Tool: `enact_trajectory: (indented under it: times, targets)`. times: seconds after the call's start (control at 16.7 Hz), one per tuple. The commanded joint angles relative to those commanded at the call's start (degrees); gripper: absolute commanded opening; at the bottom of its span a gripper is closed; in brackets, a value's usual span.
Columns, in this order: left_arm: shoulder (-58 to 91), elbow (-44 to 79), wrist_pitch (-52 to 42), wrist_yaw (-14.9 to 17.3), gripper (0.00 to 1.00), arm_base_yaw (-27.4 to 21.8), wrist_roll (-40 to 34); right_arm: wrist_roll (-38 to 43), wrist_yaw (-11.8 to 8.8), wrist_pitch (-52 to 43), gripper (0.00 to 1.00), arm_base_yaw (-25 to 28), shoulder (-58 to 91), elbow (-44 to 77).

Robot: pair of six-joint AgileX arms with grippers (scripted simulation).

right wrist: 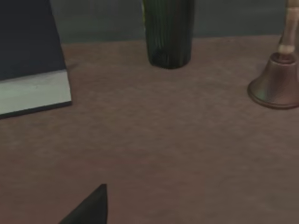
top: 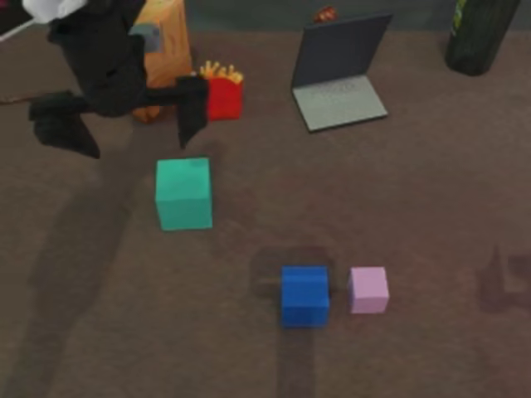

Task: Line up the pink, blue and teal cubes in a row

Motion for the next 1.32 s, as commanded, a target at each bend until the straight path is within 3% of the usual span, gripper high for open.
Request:
enact_trajectory:
  times: [0.24,0.42,0.84,1.32]
  targets:
    - [11.56,11.8,-6.64,-0.1,1.0,-2.34,-2.56,-3.32,-3.47,8.72,1.0,-3.88,-9.35,-8.02]
    - [15.25,15.52,-8.56,-0.18,1.0,-3.07,-3.36,-4.24,-4.88,11.89,1.0,-5.15,-12.93,-10.45]
    - [15.55,14.71,-7.62,-0.17,1.0,-2.88,-3.25,-4.27,-4.93,12.0,1.0,-5.19,-13.05,-10.52]
    - [19.42,2.62,8.6,-0.14,1.0,-2.98,-3.22,-4.27,-4.93,12.0,1.0,-5.19,-13.05,-10.52]
